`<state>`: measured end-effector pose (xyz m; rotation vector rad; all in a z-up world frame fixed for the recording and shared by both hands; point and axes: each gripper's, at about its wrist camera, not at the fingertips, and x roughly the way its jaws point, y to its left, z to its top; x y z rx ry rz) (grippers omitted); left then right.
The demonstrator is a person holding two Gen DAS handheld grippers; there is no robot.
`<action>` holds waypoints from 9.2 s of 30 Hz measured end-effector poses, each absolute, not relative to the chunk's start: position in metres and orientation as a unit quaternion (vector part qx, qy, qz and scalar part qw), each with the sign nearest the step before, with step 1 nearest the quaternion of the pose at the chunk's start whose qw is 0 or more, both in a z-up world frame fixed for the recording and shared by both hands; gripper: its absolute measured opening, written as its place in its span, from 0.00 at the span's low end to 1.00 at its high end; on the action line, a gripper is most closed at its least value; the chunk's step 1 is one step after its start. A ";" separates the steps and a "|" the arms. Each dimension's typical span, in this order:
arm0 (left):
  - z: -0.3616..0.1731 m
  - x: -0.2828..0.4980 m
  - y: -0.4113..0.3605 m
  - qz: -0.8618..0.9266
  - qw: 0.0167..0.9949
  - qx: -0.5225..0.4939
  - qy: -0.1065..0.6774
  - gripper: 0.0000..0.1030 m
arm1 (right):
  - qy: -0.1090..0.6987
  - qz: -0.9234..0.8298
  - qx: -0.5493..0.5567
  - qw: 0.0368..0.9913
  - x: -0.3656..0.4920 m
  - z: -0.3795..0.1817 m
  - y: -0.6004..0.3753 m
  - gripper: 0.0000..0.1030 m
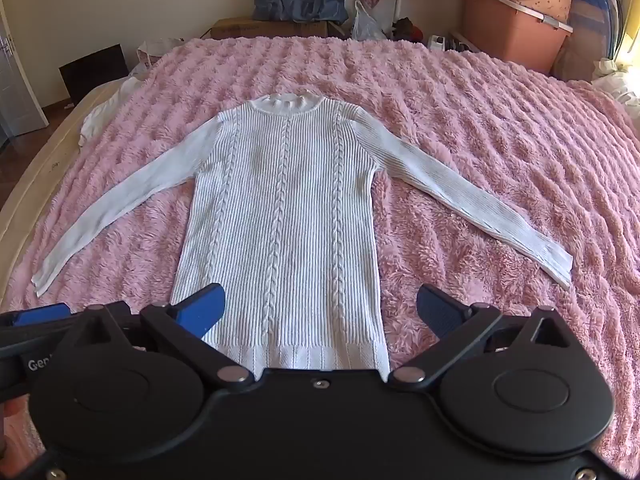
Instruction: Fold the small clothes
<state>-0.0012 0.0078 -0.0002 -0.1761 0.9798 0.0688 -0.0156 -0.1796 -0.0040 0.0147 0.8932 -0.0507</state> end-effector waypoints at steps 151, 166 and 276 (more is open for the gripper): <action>-0.205 0.374 -0.260 -0.174 0.878 -0.028 0.445 0.64 | 0.241 -0.365 0.445 0.781 0.053 -0.229 -0.555 0.52; -0.213 0.376 -0.263 -0.175 0.881 -0.032 0.437 0.64 | 0.177 -0.352 0.464 0.794 0.038 -0.218 -0.558 0.09; -0.150 0.153 0.231 0.182 0.889 -0.306 0.287 0.49 | 0.250 0.103 0.016 0.963 0.246 -0.165 -0.185 0.69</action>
